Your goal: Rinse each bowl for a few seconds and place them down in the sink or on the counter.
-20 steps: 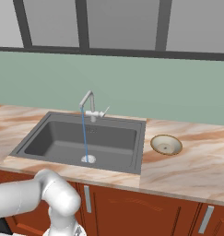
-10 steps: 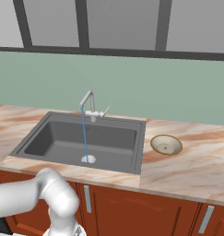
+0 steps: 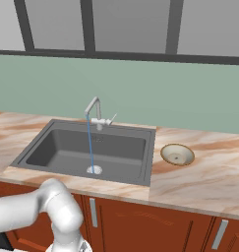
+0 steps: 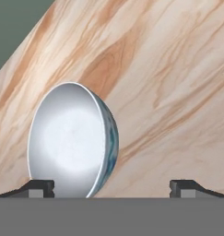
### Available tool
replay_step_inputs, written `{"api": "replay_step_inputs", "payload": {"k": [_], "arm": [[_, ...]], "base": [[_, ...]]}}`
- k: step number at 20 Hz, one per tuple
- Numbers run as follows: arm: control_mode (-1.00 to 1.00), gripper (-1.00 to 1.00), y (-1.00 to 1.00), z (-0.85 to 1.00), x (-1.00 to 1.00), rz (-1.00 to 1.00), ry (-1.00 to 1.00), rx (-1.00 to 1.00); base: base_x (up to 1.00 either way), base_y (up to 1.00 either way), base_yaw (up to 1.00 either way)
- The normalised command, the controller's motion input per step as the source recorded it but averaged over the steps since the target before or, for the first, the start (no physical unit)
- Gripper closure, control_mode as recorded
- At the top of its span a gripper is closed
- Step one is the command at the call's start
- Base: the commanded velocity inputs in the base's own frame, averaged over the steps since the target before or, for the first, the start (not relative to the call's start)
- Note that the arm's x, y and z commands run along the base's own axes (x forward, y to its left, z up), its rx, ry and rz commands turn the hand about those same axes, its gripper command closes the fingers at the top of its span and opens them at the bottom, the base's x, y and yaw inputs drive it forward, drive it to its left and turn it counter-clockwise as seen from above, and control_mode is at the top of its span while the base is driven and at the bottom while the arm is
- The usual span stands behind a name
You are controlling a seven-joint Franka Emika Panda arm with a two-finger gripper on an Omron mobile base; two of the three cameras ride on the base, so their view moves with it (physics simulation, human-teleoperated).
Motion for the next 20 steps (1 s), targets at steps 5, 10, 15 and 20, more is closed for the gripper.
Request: {"api": "replay_step_inputs", "payload": {"k": [5, 10, 15, 20], "arm": [[-1.0, -1.0, 0.06, -0.1, 0.06, 0.0, 0.01, 0.0], [-1.0, -1.0, 0.04, -0.18, 0.02, 0.0, 0.01, 0.0], [-1.0, -1.0, 0.16, -0.16, 0.03, 0.0, 0.0, 0.0], [-1.0, -1.0, 0.18, -0.1, 0.13, -0.01, 0.0, 0.0]], "base": [[0.0, 0.0, 0.0], [0.0, 0.0, 0.0], [0.0, 0.0, 0.0], [0.0, 0.0, 0.0]]}}
